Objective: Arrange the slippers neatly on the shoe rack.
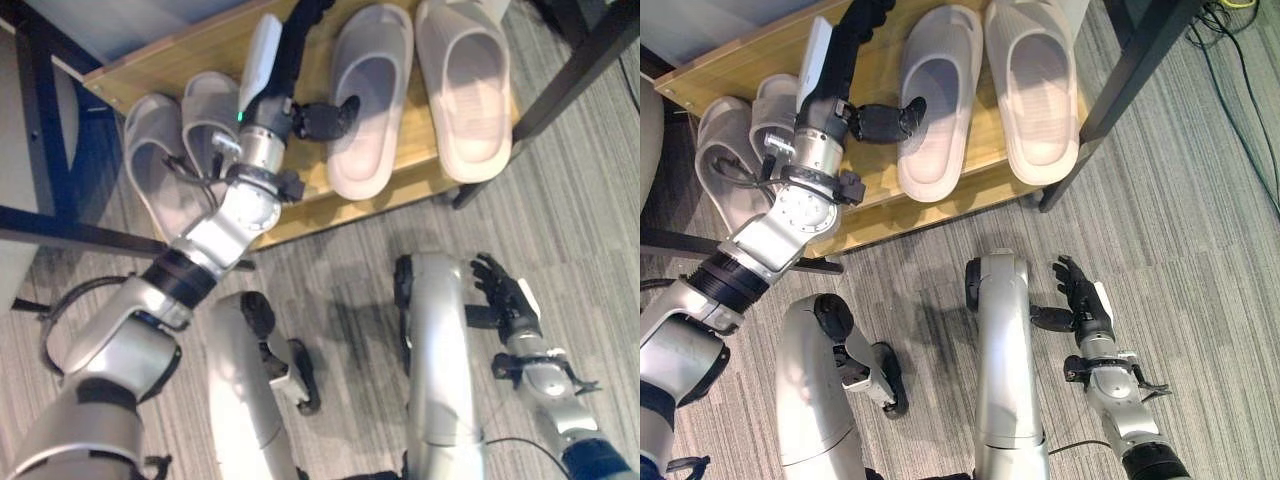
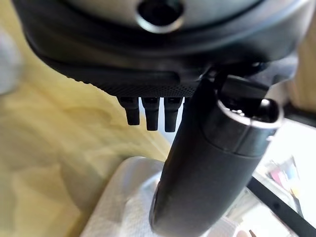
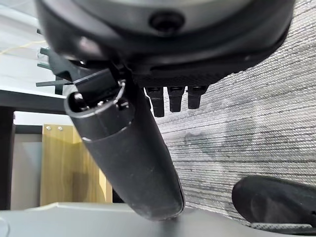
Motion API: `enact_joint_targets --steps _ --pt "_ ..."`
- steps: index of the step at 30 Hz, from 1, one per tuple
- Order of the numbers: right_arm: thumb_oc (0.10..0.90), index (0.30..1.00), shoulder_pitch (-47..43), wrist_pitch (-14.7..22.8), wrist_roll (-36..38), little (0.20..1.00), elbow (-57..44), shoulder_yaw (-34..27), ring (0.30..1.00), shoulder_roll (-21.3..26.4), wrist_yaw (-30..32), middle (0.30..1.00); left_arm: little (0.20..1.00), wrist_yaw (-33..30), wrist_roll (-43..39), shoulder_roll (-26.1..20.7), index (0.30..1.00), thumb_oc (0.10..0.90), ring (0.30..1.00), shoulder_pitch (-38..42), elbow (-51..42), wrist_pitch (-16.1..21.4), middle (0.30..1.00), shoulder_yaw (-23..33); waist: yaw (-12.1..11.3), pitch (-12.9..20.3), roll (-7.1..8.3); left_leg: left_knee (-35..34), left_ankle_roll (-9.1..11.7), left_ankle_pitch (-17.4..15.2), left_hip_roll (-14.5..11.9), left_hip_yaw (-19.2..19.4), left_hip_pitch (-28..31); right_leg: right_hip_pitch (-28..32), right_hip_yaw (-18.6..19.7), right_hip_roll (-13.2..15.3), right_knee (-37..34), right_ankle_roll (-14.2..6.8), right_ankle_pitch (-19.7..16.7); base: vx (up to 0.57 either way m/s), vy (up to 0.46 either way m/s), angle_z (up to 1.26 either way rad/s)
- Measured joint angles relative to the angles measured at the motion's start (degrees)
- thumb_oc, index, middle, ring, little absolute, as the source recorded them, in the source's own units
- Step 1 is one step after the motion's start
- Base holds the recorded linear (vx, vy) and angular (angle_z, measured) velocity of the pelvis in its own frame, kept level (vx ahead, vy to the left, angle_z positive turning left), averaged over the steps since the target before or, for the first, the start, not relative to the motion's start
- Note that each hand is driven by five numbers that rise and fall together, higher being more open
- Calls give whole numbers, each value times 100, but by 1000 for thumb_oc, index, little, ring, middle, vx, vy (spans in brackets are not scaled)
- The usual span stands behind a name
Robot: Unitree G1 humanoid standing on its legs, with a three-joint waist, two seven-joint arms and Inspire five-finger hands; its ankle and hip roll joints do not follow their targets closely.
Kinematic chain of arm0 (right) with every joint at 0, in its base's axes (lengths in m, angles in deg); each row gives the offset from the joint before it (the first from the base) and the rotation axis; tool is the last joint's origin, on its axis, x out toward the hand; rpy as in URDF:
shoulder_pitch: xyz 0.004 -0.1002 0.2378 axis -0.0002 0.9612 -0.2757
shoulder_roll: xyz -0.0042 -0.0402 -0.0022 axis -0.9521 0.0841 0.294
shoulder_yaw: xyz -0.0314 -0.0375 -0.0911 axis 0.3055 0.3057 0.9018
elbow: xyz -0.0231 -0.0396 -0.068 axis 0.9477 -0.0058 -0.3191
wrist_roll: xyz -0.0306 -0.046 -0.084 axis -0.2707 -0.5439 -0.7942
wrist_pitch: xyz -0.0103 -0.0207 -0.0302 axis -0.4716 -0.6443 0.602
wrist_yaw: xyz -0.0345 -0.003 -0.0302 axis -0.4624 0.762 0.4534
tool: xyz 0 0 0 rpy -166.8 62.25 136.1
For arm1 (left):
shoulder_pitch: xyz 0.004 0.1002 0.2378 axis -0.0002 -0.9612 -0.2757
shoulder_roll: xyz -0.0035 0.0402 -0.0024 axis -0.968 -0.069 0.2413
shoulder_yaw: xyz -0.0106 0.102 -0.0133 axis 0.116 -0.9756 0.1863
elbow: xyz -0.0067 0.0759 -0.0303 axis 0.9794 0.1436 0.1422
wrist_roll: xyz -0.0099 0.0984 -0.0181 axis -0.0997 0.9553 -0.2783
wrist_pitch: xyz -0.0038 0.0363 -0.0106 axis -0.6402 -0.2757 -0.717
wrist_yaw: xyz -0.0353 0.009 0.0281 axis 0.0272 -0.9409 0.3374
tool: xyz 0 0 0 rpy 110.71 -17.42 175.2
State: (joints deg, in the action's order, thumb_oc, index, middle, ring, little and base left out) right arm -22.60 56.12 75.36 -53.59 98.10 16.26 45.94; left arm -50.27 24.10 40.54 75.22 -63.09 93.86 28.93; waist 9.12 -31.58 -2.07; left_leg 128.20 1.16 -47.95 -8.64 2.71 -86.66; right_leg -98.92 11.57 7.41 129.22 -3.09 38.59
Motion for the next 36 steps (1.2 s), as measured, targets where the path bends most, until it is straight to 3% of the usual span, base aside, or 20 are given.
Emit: enact_joint_targets --steps 9,16,21,28,36 --pt "800 900 147 -92 -223 900 -3 -99 900 -13 99 900 900 184 -1335 -417 900 800 900 -1437 -1721 428 900 939 -136 1 -3 3 7 -3 20 7 18 44 1 67 23 -1 58 3 -3 2" --pt "800 900 257 -123 -230 900 -15 -134 900 -17 87 900 900 594 -2188 -734 900 800 900 -1894 -2238 469 900 940 -169 1 -6 13 11 -1 74 13 38 97 29 116 41 -27 81 1 -7 3" --pt "800 900 310 -164 -230 900 -19 -186 900 -19 48 900 900 1033 -2700 -1215 900 800 900 -2107 -2632 466 900 908 -166 1 -27 64 29 -9 90 9 56 103 51 137 132 9 155 0 -5 4" --pt "800 900 442 -248 -230 900 -27 -229 900 -19 17 900 900 1324 -2889 -1452 900 800 900 -2201 -2716 430 900 657 -195 2 -119 70 34 -12 95 5 72 124 56 141 151 -3 175 0 0 0" --pt "800 900 492 -284 -285 900 -75 -250 900 -16 -5 900 900 1885 -2909 -1958 900 800 900 -2569 -2884 40 900 263 -197 2 -136 75 36 -12 95 6 75 124 60 141 154 4 180 0 0 0"
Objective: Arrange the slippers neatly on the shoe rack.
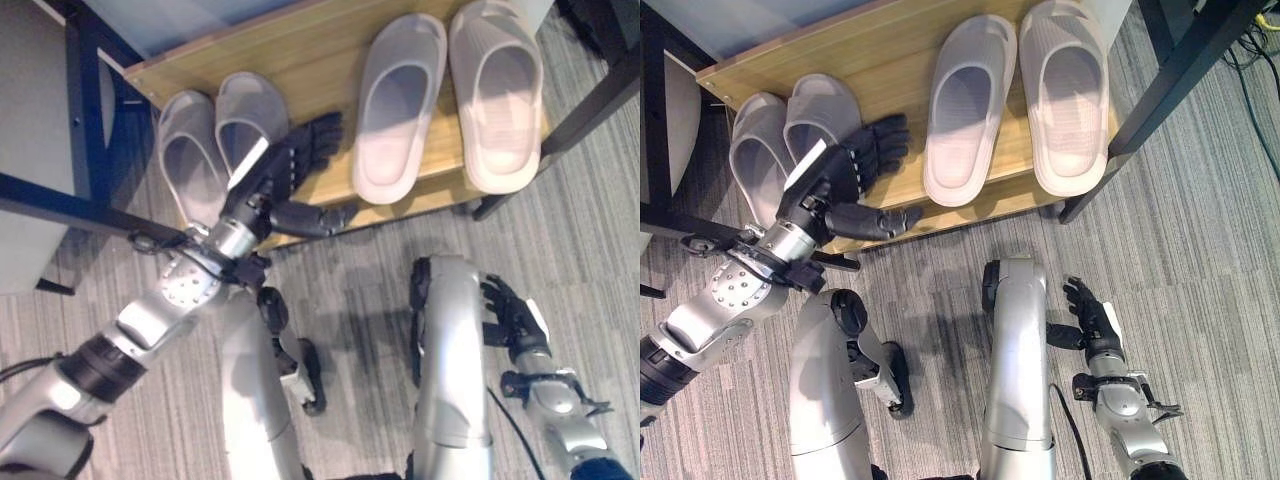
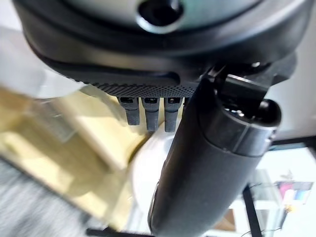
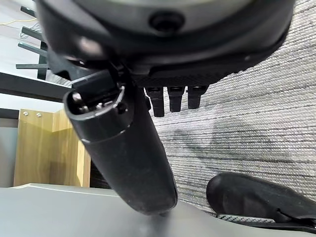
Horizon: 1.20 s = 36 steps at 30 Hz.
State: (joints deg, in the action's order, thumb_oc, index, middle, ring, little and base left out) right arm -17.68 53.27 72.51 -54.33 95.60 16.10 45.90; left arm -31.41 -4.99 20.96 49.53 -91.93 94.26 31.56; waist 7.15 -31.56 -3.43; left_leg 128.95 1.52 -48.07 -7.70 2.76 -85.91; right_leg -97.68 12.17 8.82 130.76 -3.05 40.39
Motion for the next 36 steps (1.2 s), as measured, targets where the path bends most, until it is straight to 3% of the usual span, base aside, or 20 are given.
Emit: enact_joint_targets --steps 8,15,23,30,36 --pt "800 900 1 -3 0 900 -3 -34 900 4 -45 900 900 122 -225 0 900 800 900 102 -2 -42 900 -78 3 5 -30 0 0 0 0 0 7 6 0 1 1 15 7 0 0 0" --pt "800 900 0 -25 2 900 -4 -40 900 51 -84 900 900 145 -217 131 900 800 900 928 48 -122 900 -854 -14 7 -37 -2 0 0 28 8 11 33 13 29 3 -2 13 0 0 0" --pt "800 900 -13 -66 2 900 -2 -16 900 120 -118 900 900 -24 -190 1229 900 800 900 1205 474 -214 900 -924 -11 8 -39 -5 -1 0 74 8 17 76 23 61 4 -50 43 0 -1 0" --pt "800 900 -18 -67 2 900 -2 10 900 175 -111 900 900 -24 -159 1259 900 800 900 1257 517 -219 900 -924 -24 8 -39 -4 -7 -3 79 29 17 74 50 61 5 -69 50 0 0 0" --pt "800 900 -5 -63 -5 900 0 16 900 167 -132 900 900 36 -156 637 900 800 900 1266 368 -214 900 -900 18 8 -39 -1 -6 -3 78 28 18 65 57 51 18 -70 51 0 0 0"
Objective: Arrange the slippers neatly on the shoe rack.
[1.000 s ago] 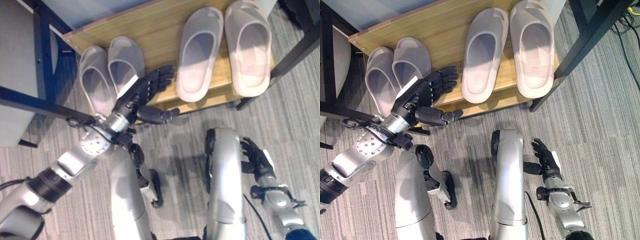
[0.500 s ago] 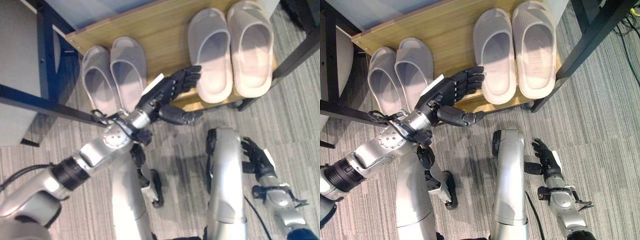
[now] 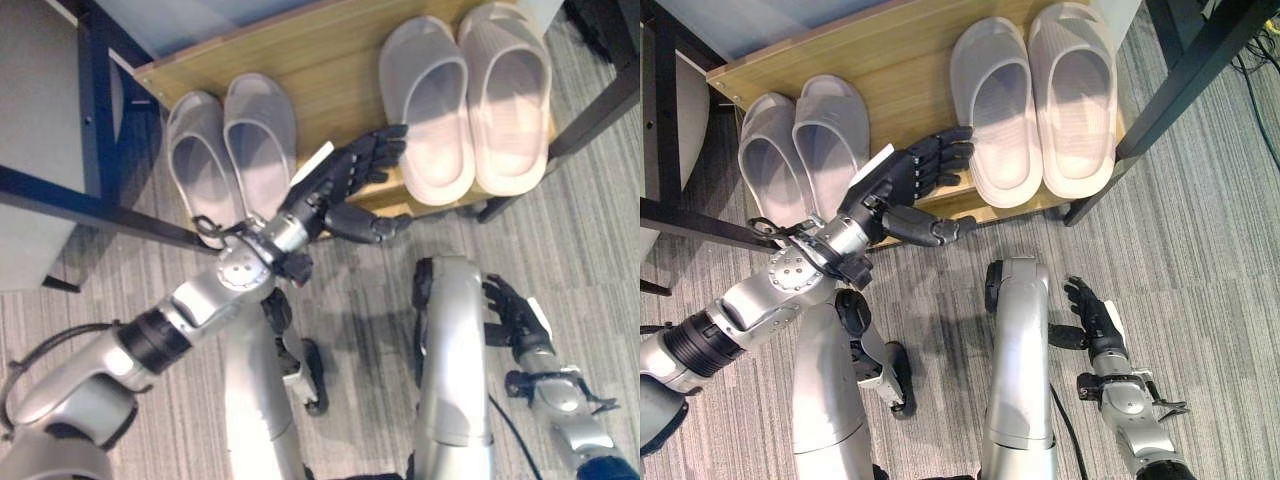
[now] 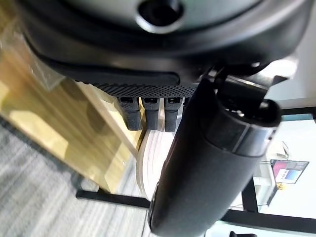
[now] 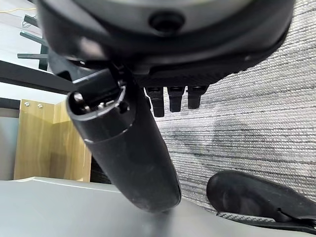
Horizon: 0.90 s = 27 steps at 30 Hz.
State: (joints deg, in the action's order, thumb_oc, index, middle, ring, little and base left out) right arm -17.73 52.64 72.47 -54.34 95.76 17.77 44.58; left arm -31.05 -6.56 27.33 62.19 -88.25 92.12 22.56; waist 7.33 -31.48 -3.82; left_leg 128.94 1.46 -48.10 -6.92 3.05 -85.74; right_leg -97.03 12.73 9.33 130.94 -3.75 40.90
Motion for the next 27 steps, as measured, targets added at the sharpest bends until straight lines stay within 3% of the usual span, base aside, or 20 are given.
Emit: enact_joint_targets --steps 6,10,12,14,16,17,18,20,22,27 --pt "800 900 55 4 -56 900 6 -24 900 -4 -20 900 900 -54 236 -589 900 800 900 -840 -793 152 900 1103 -76 -1 0 10 6 -2 3 -6 22 21 -1 3 19 7 3 0 0 0" --pt "800 900 194 4 -154 900 22 -122 900 0 -14 900 900 -50 492 -527 900 800 900 -1836 -1390 384 900 2025 -261 -1 3 -55 7 -1 15 -9 91 106 -20 45 -17 83 56 -2 -37 2" --pt "800 900 201 3 -172 900 95 -144 900 -8 -14 900 900 -49 616 -372 900 800 900 -2158 -1457 409 900 2223 -352 0 8 -293 36 98 22 1 86 140 -67 122 -202 126 53 -150 57 12" --pt "800 900 -288 -78 -175 900 553 -119 900 -75 -14 900 900 -45 679 -69 900 800 900 -2163 -1360 382 900 2255 -436 12 -14 -903 47 309 16 11 104 219 -267 178 -828 200 -87 -209 95 -10" --pt "800 900 -762 -147 -279 900 861 -60 900 -179 42 900 900 9 731 164 900 800 900 -2106 -1301 383 900 2253 -456 23 -39 -1874 109 766 104 -47 104 429 -602 307 -1825 202 -448 -150 62 -3" --pt "800 900 -945 -145 -389 900 913 -58 900 -229 110 900 900 79 729 346 900 800 900 -2053 -1234 385 900 2284 -518 16 -50 -2712 126 1243 196 -119 183 679 -873 364 -2649 271 -821 -146 59 13" --pt "800 900 -932 -149 -391 900 936 -48 900 -229 125 900 900 79 728 328 900 800 900 -2045 -1233 373 900 2280 -534 13 -55 -2908 187 1386 208 -166 241 789 -945 367 -2839 253 -878 -120 34 19" --pt "800 900 -899 -172 -419 900 966 -128 900 -186 176 900 900 127 731 462 900 800 900 -2238 -1195 358 900 2442 -651 35 -253 -3177 153 1484 220 -354 441 1243 -1191 386 -3216 306 -902 -174 -4 12" --pt "800 900 -907 -254 -507 900 993 -219 900 -153 195 900 900 209 735 657 900 800 900 -2413 -1127 364 900 2641 -746 46 -264 -3649 160 1503 225 -310 710 1514 -1260 436 -3642 308 -932 -163 -33 6" --pt "800 900 -879 -217 -500 900 1095 -206 900 -218 132 900 900 558 974 1089 900 800 900 -3432 -323 240 900 2688 -743 89 -262 -5110 127 2027 272 -335 1772 2695 -1589 404 -5091 353 -1346 -96 -29 5"
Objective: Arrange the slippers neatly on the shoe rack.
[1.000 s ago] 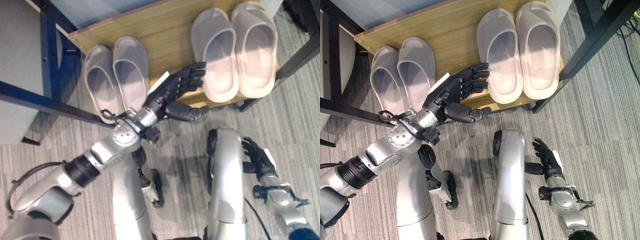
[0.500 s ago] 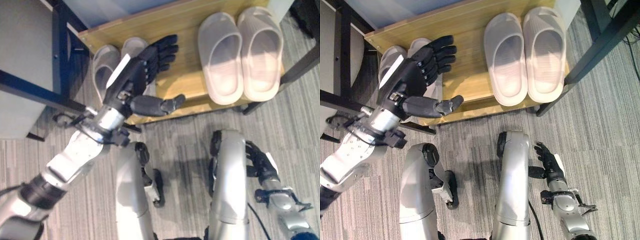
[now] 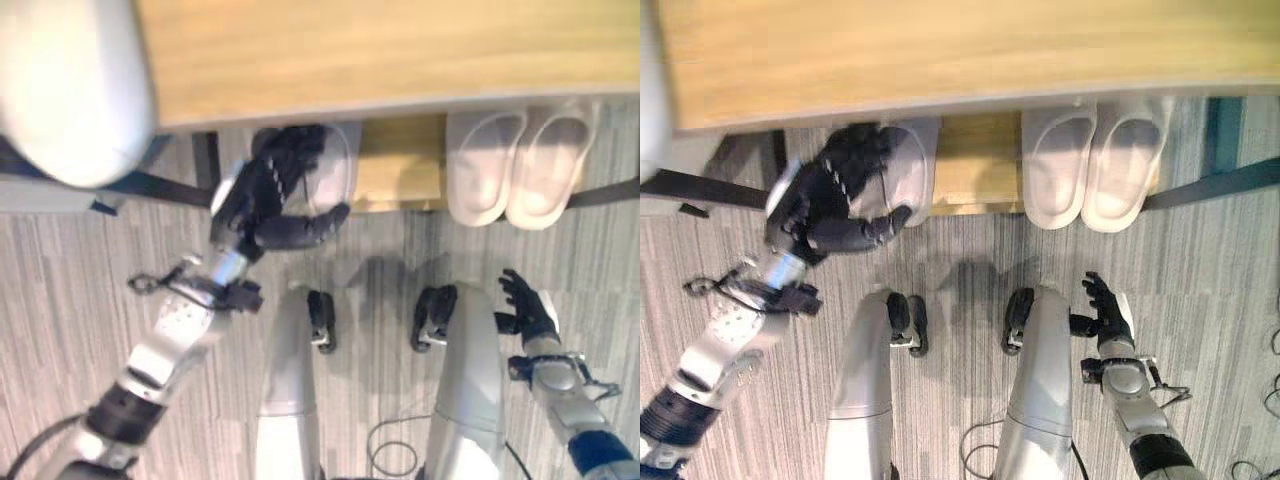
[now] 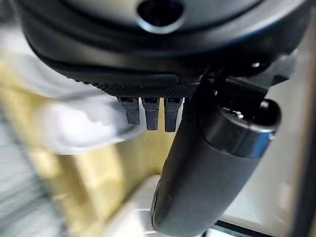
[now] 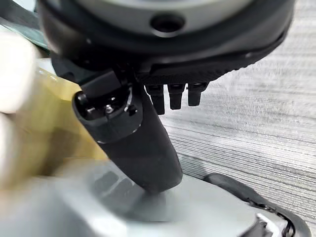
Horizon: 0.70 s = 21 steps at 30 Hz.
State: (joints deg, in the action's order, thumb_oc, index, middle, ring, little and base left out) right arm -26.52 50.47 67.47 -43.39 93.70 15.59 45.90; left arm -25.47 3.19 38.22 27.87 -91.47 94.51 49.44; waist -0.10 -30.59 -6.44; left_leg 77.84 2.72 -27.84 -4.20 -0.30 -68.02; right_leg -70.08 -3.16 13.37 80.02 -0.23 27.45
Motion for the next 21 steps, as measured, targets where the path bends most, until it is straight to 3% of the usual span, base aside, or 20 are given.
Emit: enact_joint_targets --steps 2,5,7,9,10,11,12,14,21 --pt "800 900 17 42 4 900 -11 30 900 -24 -58 900 900 186 149 430 900 800 900 -396 536 -99 900 -88 32 34 13 -962 34 414 28 -2 557 582 -131 -71 -945 -56 -393 -124 -27 1" --pt "800 900 131 102 6 900 -363 -17 900 -100 -189 900 900 328 381 686 900 800 900 -651 905 -143 900 -183 11 70 70 -1848 39 808 19 -31 1048 1101 -330 -137 -1831 1 -768 -34 -48 -2" --pt "800 900 145 151 1 900 -483 122 900 -428 -337 900 900 404 616 1184 900 800 900 -727 1716 -156 900 -181 13 114 141 -2976 85 1297 19 -96 1927 2024 -511 -274 -2947 -46 -1217 57 -59 7" --pt "800 900 244 295 -6 900 -584 383 900 -602 -467 900 900 449 753 1165 900 800 900 -1093 1762 -185 900 -160 -7 477 343 -3528 64 1429 28 -88 2259 2334 -604 -313 -3392 -32 -1281 160 -87 5" --pt "800 900 241 293 -5 900 -597 381 900 -669 -486 900 900 458 836 1253 900 800 900 -1097 1873 -168 900 -113 -7 472 341 -3662 130 1554 21 -121 2391 2495 -652 -324 -3550 -73 -1393 183 -74 15" --pt "800 900 301 274 -7 900 -561 380 900 -840 -515 900 900 427 1088 1507 900 800 900 -1051 2358 -184 900 -68 -14 500 370 -4349 157 1830 -26 -175 3038 3179 -776 -428 -4230 -118 -1608 254 -68 14" --pt "800 900 395 280 -8 900 -581 437 900 -945 -573 900 900 409 1168 1556 900 800 900 -1193 2589 -188 900 -55 -27 698 448 -4826 159 1996 -35 -168 3389 3507 -840 -472 -4670 -83 -1763 189 -37 12" --pt "800 900 472 255 -17 900 -533 451 900 -1045 -686 900 900 410 1488 1694 900 800 900 -1269 3099 -215 900 13 -23 769 464 -5701 189 2351 -72 -163 4222 4343 -977 -596 -5521 -127 -2098 189 -29 4" --pt "800 900 926 154 -119 900 -363 802 900 -1141 -960 900 900 390 2392 2050 900 800 900 -1684 4412 -246 900 -10 -11 1641 495 -7380 151 2861 -99 -134 5792 5972 -1153 -800 -7235 -211 -2634 163 -8 6"
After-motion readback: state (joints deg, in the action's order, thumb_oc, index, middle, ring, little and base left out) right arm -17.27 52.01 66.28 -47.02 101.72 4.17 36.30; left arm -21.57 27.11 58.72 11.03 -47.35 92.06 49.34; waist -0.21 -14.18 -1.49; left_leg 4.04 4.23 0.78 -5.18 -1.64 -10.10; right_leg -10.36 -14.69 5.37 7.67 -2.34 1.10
